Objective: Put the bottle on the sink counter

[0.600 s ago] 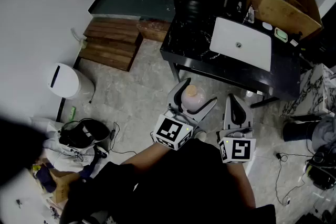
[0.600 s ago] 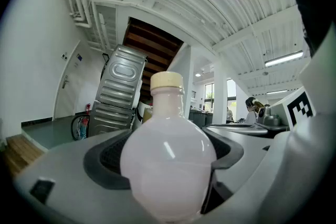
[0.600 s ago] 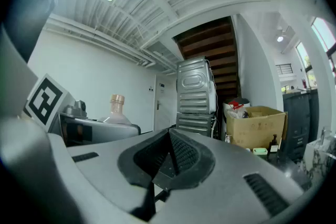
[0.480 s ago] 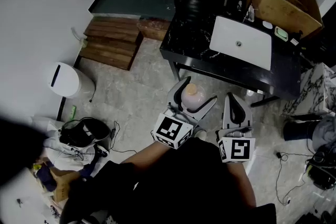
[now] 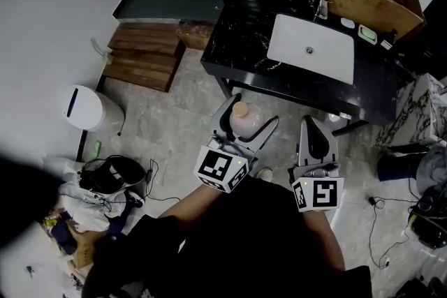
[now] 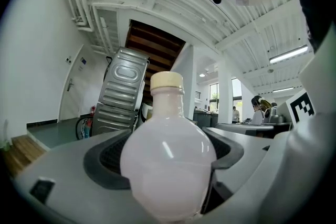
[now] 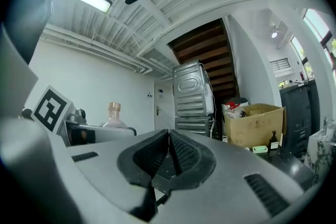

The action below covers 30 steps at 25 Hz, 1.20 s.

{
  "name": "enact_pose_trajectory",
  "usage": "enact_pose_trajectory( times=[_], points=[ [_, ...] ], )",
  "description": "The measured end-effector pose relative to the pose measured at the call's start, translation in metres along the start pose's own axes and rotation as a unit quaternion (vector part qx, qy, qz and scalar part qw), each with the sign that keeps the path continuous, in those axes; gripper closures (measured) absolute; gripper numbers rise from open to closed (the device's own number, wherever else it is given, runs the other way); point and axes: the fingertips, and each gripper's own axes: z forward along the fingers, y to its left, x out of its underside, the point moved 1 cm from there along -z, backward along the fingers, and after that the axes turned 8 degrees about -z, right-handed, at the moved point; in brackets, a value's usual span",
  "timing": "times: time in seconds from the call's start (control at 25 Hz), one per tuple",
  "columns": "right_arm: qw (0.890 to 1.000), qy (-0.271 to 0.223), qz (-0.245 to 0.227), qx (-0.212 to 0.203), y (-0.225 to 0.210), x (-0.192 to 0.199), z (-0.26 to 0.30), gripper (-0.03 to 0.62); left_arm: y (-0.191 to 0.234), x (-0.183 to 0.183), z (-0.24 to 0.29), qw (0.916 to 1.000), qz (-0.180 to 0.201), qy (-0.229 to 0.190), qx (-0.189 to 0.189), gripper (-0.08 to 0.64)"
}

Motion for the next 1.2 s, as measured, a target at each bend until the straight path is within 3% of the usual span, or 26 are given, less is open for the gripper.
enact_pose_trajectory(
  times=[0.2,0.44,0.72,1.2],
  points=[
    [1.000,0.008,0.006,-0.007,-0.015,0.007,-0.006,0.554,-0.005,0.005,0.004,0.9997,-0.020,0.003,-0.013,0.164],
    [1.000,0.011,0.017,-0.008,-0.017,0.020,-0.005,0.554,0.001,0.012,0.006,0.9995,-0.006,0.012,-0.028,0.165],
    [1.000,0.013,0.025,0.009,-0.033,0.027,0.005,0.554,0.009,0.013,0.027,0.9997,0.000,0.017,-0.019,0.164],
    [0.999,0.028,0.020,0.027,-0.063,0.037,0.075,0.554,0.058,0.004,0.094,0.9997,-0.007,0.024,-0.005,0.164]
  ],
)
